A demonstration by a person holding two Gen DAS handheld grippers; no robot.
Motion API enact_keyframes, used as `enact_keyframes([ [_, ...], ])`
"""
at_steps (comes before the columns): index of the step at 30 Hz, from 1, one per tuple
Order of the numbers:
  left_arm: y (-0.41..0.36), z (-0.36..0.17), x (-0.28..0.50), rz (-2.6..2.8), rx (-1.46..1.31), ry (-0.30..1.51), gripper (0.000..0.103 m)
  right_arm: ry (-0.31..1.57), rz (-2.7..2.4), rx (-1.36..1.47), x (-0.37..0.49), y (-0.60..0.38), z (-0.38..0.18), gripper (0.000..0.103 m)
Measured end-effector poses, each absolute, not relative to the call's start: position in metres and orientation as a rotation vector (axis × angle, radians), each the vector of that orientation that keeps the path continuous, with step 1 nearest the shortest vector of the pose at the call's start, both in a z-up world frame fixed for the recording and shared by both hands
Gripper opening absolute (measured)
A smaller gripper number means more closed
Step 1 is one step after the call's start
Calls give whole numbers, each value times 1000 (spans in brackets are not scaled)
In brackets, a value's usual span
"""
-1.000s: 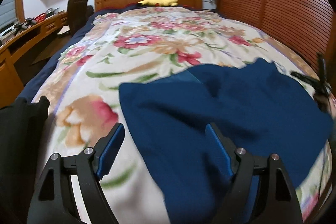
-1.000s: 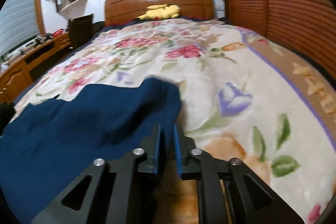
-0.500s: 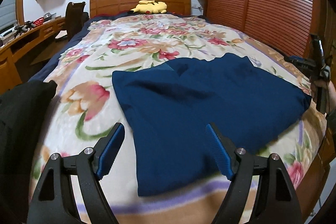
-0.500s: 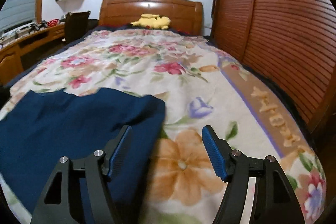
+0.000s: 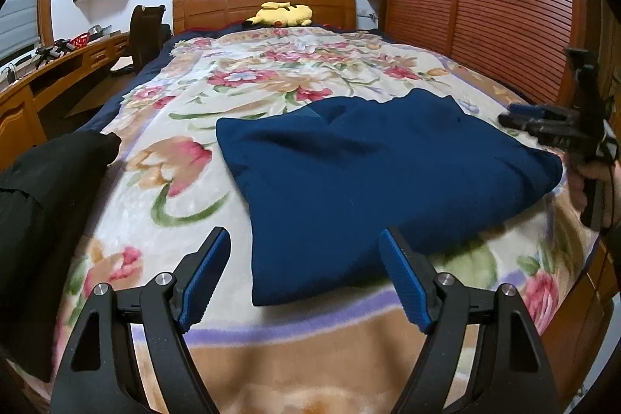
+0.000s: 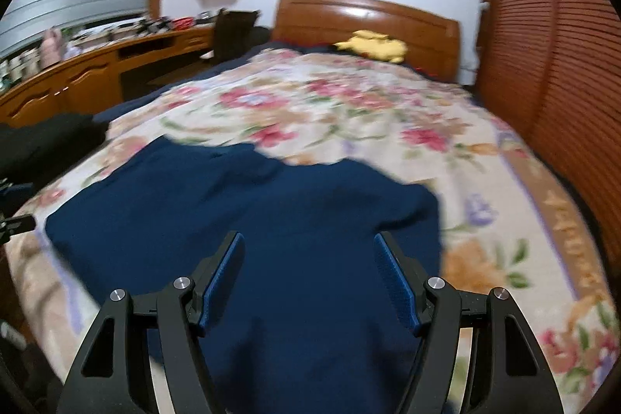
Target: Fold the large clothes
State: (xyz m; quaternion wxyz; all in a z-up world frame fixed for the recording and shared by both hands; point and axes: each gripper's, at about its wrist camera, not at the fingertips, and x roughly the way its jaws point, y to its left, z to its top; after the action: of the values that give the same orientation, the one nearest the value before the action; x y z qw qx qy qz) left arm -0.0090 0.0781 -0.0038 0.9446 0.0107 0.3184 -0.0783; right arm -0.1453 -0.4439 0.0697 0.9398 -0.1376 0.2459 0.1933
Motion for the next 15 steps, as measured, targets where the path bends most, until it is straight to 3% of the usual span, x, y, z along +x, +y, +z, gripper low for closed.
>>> enact_keyframes([
  [15,85,-31,-13,-145,6,676,80,616,465,-319,-120,-413,13,71],
])
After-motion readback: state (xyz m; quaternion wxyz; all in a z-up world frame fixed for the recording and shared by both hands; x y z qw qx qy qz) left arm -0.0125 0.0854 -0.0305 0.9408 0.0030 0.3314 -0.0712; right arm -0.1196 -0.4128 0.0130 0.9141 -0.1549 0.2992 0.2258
